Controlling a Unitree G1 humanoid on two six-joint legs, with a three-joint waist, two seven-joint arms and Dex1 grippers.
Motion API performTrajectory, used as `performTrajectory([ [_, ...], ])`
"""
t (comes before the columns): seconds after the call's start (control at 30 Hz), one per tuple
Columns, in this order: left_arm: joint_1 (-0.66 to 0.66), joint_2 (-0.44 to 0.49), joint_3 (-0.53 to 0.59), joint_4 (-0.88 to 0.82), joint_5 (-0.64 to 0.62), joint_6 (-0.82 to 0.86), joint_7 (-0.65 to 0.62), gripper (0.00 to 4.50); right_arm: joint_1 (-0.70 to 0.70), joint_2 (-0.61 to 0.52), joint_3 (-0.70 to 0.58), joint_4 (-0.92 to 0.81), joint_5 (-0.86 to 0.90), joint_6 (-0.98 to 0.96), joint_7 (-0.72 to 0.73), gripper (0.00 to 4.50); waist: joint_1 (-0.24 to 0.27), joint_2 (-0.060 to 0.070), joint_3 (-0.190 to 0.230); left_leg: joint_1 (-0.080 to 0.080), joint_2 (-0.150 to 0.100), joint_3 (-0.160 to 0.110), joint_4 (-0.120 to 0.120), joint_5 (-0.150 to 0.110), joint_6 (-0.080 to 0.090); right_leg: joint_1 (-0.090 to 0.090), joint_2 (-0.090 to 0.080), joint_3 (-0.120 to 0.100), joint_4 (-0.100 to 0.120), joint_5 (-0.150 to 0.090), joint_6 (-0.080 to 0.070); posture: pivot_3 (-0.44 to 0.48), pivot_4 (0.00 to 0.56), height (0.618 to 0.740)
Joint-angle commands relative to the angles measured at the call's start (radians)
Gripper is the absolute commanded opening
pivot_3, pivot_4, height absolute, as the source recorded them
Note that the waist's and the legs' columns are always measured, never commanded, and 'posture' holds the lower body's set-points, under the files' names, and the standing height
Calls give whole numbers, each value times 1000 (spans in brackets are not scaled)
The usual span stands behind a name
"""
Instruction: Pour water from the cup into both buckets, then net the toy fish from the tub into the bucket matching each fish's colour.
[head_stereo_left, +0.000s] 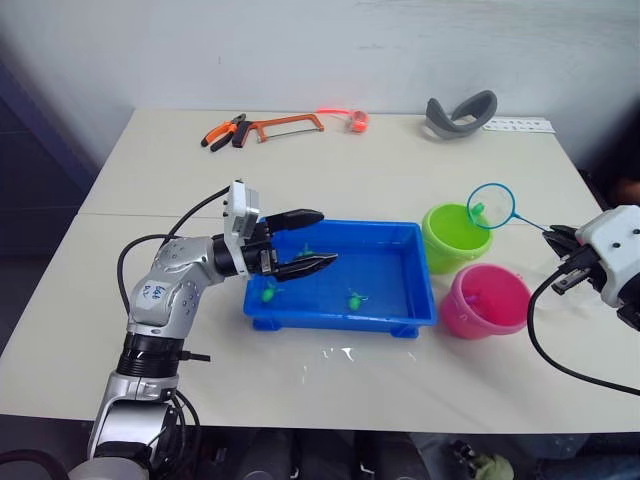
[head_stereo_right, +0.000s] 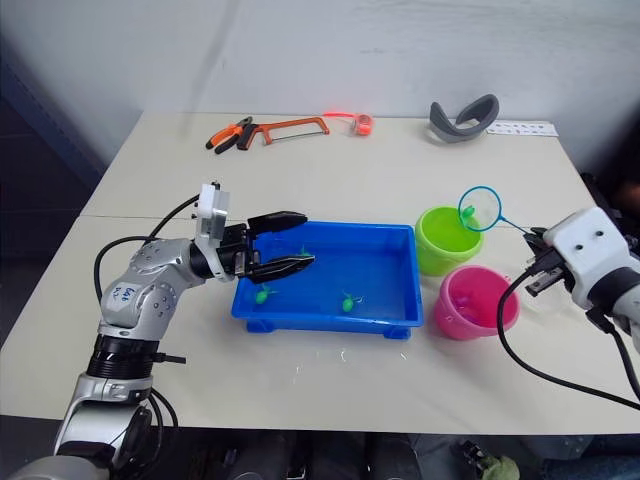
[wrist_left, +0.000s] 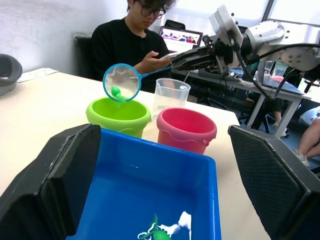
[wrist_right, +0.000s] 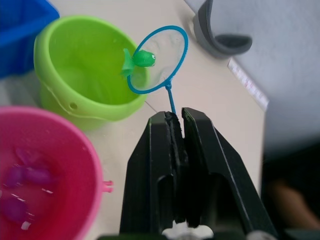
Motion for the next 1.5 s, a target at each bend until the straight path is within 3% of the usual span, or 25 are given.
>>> performTrajectory([
  [0.03,-6,-4,-2,-12,-1,-26,-13,4435,19,-32,-8,50,-154,-281,-37,0,-1,0,0,0,0,0,0,0,0,0,0,0,0,0,0,0,150,740],
  [0.2,-8,-8,-3,-3,-2,-40,-17,4435,32,-113,10,178,-389,-618,-129,0,-2,0,0,1,1,1,0,0,-1,0,1,2,0,0,0,0,150,740],
  [0.4,0,-12,-3,-9,-2,-52,-12,4435,-13,-137,36,290,-514,-753,-219,0,-3,0,0,1,2,0,0,1,-2,1,4,4,-1,0,0,0,150,740],
  [0.57,12,-7,5,-27,-7,-54,-7,4435,-65,-56,42,281,-263,-658,-129,0,-3,0,0,1,3,0,0,1,-2,1,6,5,-1,0,0,0,150,740],
  [0.63,32,17,25,-35,-18,-69,-36,4435,-107,-31,58,151,81,-432,13,0,-3,0,0,1,3,0,0,1,-2,1,6,5,-1,0,0,0,150,740],
  [0.73,63,60,66,-15,2,-142,-70,4435,-176,-50,91,5,411,-111,123,0,-15,1,0,2,4,0,0,1,-2,1,7,5,0,0,0,0,150,740],
  [0.83,80,88,83,9,9,-184,-87,4435,-216,-93,120,-84,532,92,180,0,-14,1,0,2,7,-2,0,1,-3,1,4,5,0,0,-2,0,150,740],
  [0.9,104,122,107,32,19,-215,-100,4435,-270,-119,204,-134,554,213,196,0,-9,1,0,2,7,-2,0,1,-3,1,3,4,-1,0,-2,0,150,740],
  [1.07,164,171,143,48,26,-268,-119,4435,-406,-105,390,-137,430,314,204,0,-3,1,0,1,4,-1,0,-1,-1,0,-4,1,-5,0,-2,0,150,740],
  [1.2,224,208,145,19,17,-263,-159,4435,-468,-97,527,-79,239,205,261,0,-3,1,0,-1,1,-2,0,-2,1,0,-7,-2,-5,1,-1,0,150,740],
  [1.37,258,256,129,-26,-13,-203,-220,4435,-515,-71,602,16,93,80,323,0,-4,1,0,-2,1,-2,0,-2,2,0,-6,-3,-5,1,-1,0,150,740],
  [1.5,259,279,123,-50,-22,-158,-248,4435,-508,-58,604,32,112,92,412,0,-4,1,0,-2,1,-2,0,-2,1,0,-6,-3,-4,1,-1,0,150,740],
])
